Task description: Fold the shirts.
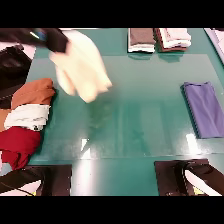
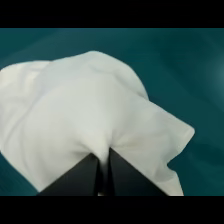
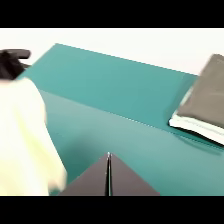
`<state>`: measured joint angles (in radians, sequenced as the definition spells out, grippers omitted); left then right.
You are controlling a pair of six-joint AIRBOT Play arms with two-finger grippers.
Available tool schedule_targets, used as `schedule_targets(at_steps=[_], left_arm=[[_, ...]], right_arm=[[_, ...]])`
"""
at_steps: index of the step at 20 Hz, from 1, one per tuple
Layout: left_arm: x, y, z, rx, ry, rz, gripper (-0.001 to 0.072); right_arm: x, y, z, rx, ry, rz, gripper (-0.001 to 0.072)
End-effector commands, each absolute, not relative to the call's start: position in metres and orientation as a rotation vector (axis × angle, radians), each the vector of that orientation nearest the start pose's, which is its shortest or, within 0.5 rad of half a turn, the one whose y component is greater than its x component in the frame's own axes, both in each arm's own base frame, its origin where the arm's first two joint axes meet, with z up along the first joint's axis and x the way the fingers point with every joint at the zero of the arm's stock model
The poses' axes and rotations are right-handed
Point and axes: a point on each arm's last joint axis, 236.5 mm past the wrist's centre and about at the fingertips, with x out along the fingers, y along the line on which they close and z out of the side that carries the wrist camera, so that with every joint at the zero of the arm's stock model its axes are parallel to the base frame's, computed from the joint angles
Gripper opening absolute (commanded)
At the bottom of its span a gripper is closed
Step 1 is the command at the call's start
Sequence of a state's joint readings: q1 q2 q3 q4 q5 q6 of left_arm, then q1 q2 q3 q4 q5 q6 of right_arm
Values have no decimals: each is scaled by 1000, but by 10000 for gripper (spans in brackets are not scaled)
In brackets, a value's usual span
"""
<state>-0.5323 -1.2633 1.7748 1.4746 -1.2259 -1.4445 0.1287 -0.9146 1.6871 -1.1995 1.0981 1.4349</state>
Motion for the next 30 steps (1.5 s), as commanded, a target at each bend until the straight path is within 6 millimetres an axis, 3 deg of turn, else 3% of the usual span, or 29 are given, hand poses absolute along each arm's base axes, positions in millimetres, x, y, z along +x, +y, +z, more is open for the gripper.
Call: schedule_targets(at_steps=[1,2,3,5,6,7,8,12,14,15,16,17,19,21,24,27,28,30], left_arm=[[324,-321,180,287,812,-834,88],[313,-337,162,249,846,-877,429],[308,-347,148,203,875,-904,607],[316,-348,139,177,872,-890,605],[330,-339,141,179,847,-852,605],[346,-325,145,159,836,-810,605],[365,-306,146,131,829,-756,605],[422,-206,137,7,880,-517,605],[433,-167,128,-38,914,-437,605],[435,-154,122,-66,930,-413,605],[436,-147,116,-80,941,-398,605],[436,-144,109,-85,959,-391,605],[434,-148,95,-93,1002,-407,605],[435,-163,84,-141,1032,-452,605],[435,-176,63,-203,1094,-483,605],[431,-179,43,-215,1158,-490,605],[429,-180,37,-208,1177,-499,605],[425,-185,26,-216,1216,-525,605]], right_arm=[[336,109,388,68,359,419,19],[337,107,382,66,383,414,20],[337,105,374,65,412,410,19],[339,100,353,61,500,399,23],[340,95,336,59,571,391,94],[339,89,314,59,663,384,247],[336,83,291,64,757,375,285],[315,48,176,166,1090,284,285],[295,20,112,269,1207,190,293],[280,5,78,343,1268,128,376],[263,-7,47,419,1333,74,505],[242,-17,17,501,1402,27,560],[210,-21,-28,642,1495,-9,554],[197,-13,-57,769,1521,1,549],[205,1,-78,872,1498,19,546],[218,13,-92,821,1519,51,545],[223,19,-95,787,1529,72,507],[235,29,-97,700,1544,118,297]])
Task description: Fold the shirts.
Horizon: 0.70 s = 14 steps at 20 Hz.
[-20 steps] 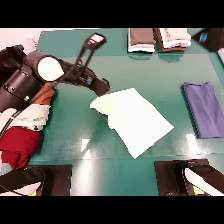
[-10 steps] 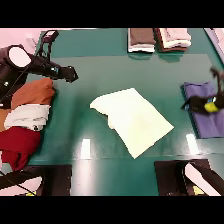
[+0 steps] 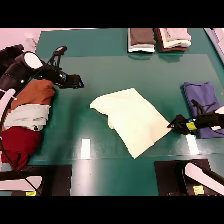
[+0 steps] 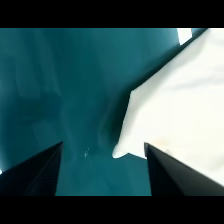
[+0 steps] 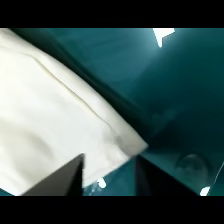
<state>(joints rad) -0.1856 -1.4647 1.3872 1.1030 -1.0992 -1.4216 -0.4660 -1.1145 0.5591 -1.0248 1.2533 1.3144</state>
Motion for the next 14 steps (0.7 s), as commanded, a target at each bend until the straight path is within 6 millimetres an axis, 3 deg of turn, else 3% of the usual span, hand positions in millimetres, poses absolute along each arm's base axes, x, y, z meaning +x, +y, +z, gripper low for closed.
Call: schedule_targets(at_steps=[1,2,6,10,14], left_arm=[[423,-190,23,-223,1227,-547,605],[422,-194,19,-218,1235,-564,605],[413,-224,-10,-154,1278,-627,605],[410,-250,-51,-136,1324,-641,605],[415,-259,-52,-136,1291,-643,601]], right_arm=[[244,34,-94,661,1536,144,140],[253,39,-89,621,1519,166,20],[286,50,-57,482,1413,232,19],[297,54,-29,447,1341,249,19],[302,54,-7,422,1265,254,19]])
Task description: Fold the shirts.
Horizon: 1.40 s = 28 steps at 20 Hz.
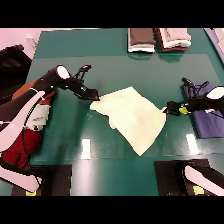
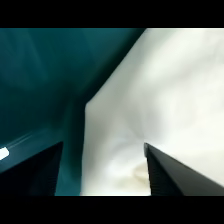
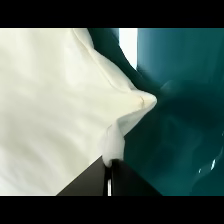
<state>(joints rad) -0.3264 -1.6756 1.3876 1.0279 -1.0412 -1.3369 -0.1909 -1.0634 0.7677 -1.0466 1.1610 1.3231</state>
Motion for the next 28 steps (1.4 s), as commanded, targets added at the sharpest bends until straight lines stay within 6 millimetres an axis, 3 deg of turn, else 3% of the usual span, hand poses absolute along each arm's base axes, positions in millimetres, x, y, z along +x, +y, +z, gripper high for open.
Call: schedule_targets(at_steps=[1,2,3,5,7,8,10,11,12,14,16,18,20,23,25,28], left_arm=[[416,-258,-51,-136,1291,-641,399],[414,-258,-52,-135,1297,-643,182],[414,-258,-52,-135,1297,-643,60],[416,-259,-46,-135,1292,-651,22],[432,-258,-7,-127,1216,-668,22],[445,-255,29,-118,1124,-667,21],[462,-242,136,-82,872,-662,22],[460,-233,189,-56,753,-654,21],[450,-222,245,-16,629,-637,21],[414,-199,335,39,425,-605,22],[370,-186,395,45,286,-606,22],[335,-179,420,58,227,-617,21],[318,-176,419,75,250,-629,21],[325,-179,374,91,388,-641,21],[339,-183,311,87,536,-637,21],[344,-183,192,83,802,-629,21]], right_arm=[[302,54,0,415,1243,255,18],[302,54,7,407,1220,256,18],[302,54,13,399,1199,257,19],[302,54,29,381,1154,263,18],[309,54,62,349,1092,284,18],[312,55,87,324,1048,299,18],[317,56,147,264,932,324,18],[317,57,179,232,866,334,18],[313,58,209,211,810,337,18],[300,61,265,185,707,338,18],[288,64,309,156,623,342,18],[282,66,339,144,574,342,18],[282,67,356,143,559,343,17],[293,65,357,160,604,345,17],[305,63,332,185,693,348,17],[320,60,262,257,879,343,17]])
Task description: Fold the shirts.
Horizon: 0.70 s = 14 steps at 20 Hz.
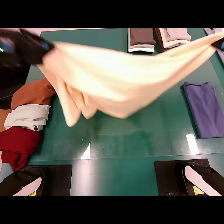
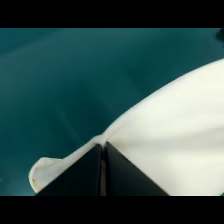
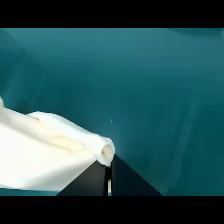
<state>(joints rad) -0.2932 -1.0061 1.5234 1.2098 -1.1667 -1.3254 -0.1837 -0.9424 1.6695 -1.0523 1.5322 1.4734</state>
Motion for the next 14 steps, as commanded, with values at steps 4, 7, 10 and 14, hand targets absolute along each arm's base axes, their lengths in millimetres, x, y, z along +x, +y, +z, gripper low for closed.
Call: schedule_targets(at_steps=[4,7,10,14], left_arm=[[308,-178,54,98,1093,-657,21],[268,-182,5,57,1232,-722,23],[258,-186,0,25,1264,-743,287],[275,-183,16,31,1209,-723,502]], right_arm=[[306,34,130,298,1142,203,17],[272,35,58,338,1288,167,19],[256,38,32,360,1327,157,305],[265,35,49,343,1255,153,460]])
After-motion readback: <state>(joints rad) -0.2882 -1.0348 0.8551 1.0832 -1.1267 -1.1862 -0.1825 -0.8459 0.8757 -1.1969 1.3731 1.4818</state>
